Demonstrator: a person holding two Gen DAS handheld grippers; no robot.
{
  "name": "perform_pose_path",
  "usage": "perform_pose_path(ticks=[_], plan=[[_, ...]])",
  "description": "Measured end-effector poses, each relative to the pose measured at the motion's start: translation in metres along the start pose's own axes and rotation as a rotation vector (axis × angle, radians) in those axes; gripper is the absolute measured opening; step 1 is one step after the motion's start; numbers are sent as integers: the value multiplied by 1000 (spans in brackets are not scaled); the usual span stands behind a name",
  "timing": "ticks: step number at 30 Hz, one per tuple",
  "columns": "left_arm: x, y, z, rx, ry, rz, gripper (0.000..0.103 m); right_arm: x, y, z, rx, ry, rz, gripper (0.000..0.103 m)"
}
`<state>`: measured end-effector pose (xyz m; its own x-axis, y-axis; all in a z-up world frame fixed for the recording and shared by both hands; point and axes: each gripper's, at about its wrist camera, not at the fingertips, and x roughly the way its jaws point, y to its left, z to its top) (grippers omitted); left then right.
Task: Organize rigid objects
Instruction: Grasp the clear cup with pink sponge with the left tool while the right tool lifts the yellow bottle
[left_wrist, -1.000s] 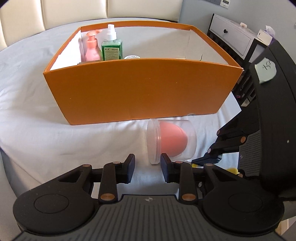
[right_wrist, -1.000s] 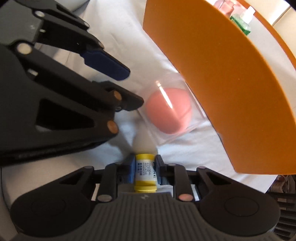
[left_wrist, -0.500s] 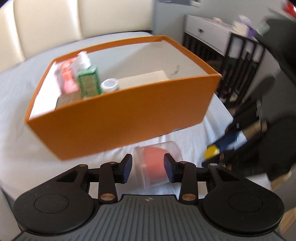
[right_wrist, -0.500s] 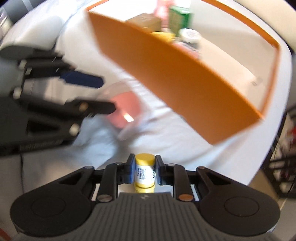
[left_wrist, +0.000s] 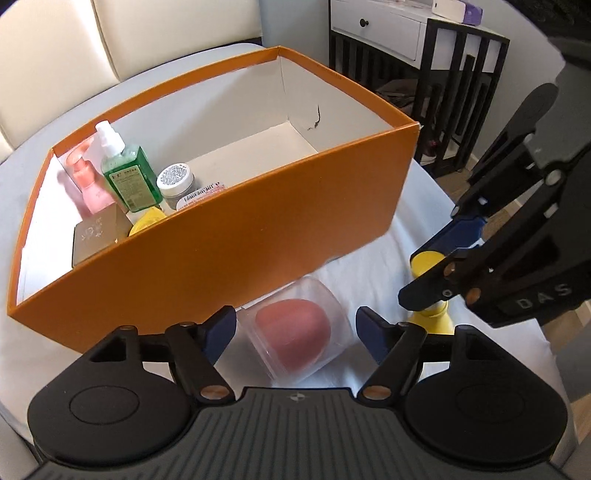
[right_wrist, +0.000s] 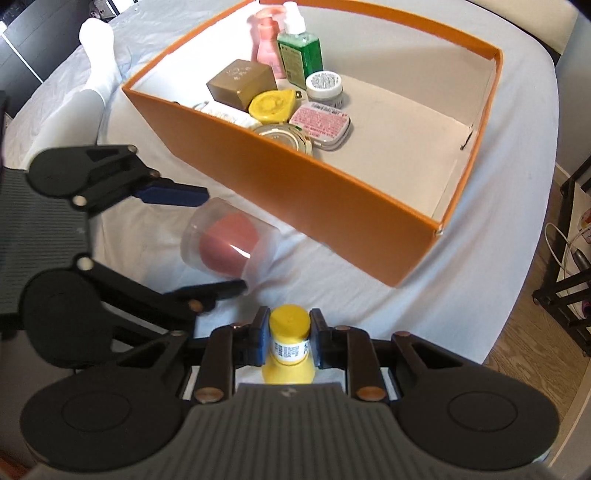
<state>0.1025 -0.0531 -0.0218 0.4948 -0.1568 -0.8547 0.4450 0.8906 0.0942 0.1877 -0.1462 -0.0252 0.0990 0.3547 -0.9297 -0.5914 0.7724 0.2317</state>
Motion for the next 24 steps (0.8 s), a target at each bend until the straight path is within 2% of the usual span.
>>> perform_pose_path(ticks=[10,17,19,21,22,24], plan=[[8,-27,-2,354,101,30,88,-5,-7,0,40,5,6,21],[13,-42,-8,532,156,60,90,-3,-4,-1,26,9,-4,21],[15,-42,-10,535,169,72,91,-3,-4,-1,24,9,-5,21],[15,-38,-12,476,176,74,91,-3,-3,-2,23,9,-6,21],[16,-35,-13,431,183,61,83,-3,-3,-1,22,8,-7,21],[16,-24,-18,317,197,14,77,-3,-3,-2,20,7,-9,21]])
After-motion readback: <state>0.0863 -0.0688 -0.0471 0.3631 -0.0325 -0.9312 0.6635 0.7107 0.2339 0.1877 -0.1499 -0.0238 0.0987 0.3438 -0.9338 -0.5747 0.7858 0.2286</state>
